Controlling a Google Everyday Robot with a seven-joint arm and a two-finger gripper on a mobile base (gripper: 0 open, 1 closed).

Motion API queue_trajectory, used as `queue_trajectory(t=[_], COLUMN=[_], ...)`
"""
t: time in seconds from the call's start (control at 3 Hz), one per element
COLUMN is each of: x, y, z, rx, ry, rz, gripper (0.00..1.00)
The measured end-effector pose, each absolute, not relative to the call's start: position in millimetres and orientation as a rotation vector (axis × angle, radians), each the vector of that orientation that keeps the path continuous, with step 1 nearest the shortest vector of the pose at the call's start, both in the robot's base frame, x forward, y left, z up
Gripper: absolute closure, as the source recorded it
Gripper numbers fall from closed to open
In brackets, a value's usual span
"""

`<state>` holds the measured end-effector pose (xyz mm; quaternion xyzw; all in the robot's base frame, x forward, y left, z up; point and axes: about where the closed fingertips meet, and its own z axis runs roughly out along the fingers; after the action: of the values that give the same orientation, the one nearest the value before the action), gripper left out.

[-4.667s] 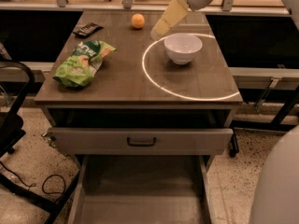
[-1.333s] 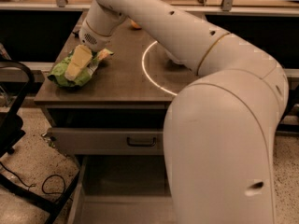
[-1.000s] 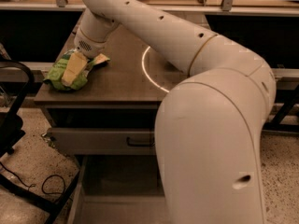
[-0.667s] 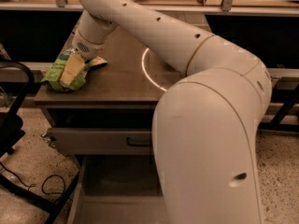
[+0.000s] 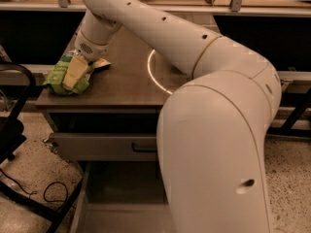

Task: Place green rice chip bag into middle drawer

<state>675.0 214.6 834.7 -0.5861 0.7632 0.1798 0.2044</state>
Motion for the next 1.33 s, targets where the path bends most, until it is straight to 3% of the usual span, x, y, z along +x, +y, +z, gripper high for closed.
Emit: queue_trajectory(t=[0.33, 1.0, 1.33], x=[675, 675, 667], y=[216, 215, 176], z=[835, 836, 867], rx=[-1.637, -1.637, -1.591], ry=[2.129, 2.13, 2.162], rz=[0.503, 0.502, 0.423], gripper=[1.0, 1.0, 1.0])
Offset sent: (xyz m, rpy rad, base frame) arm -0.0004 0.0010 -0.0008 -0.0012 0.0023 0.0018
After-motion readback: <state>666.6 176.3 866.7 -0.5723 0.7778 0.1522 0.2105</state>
